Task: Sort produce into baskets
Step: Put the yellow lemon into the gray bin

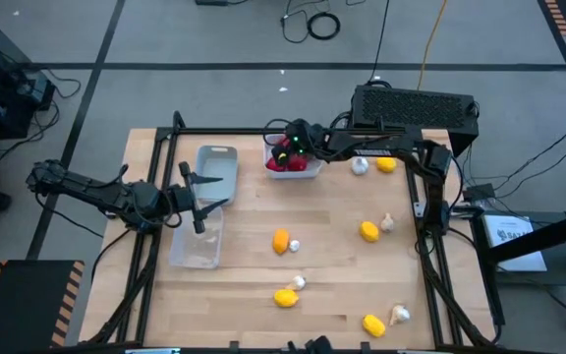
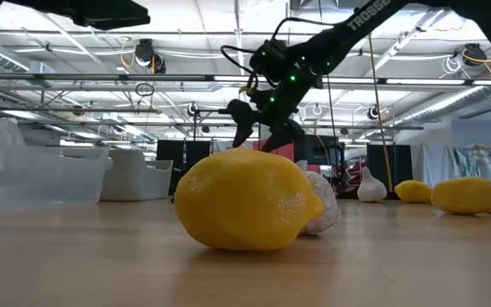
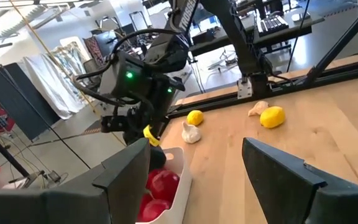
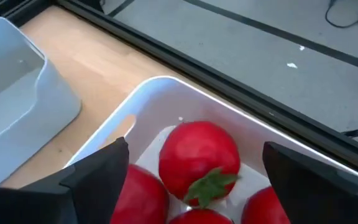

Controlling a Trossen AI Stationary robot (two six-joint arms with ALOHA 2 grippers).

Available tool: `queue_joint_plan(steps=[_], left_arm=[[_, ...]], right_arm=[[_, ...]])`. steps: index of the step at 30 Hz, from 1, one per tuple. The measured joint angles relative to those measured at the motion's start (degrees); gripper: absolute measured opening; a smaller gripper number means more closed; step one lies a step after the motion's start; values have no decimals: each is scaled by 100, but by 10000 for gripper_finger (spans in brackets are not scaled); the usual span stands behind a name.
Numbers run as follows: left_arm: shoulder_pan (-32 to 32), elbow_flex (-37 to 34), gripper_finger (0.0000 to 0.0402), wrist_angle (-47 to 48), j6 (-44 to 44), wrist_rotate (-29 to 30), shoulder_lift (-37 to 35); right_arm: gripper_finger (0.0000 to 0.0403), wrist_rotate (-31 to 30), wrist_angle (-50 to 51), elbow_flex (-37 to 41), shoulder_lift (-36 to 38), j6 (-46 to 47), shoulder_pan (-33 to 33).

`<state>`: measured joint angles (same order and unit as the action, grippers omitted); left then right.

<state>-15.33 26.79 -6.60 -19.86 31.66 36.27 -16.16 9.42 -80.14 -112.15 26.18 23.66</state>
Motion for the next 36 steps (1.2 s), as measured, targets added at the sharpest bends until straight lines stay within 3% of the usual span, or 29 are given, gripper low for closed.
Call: queue_joint_plan(steps=[5,15,18,27,33,36], left_arm=[[0,0,264,-34,0,0,0],[0,0,264,-40,-9,-26,0],[0,0,264,-39,-7,-130,0],[-4,0,264,-36,193,-277,0],[-7,0,264,-104,735,-1206,202],[-7,0,264,-250,1092,-1305,523]], right_arm=[[359,87,177,0,99,57,0],[359,2004,2146,-866,222,607,-334],[359,2122,2741,-1056,223,662,-734],[359,1338,3972,-1281,222,1168,-2392],[359,-297,4897,-1281,222,1807,-3560],[359,-897,5418,-1281,222,2245,-4043]])
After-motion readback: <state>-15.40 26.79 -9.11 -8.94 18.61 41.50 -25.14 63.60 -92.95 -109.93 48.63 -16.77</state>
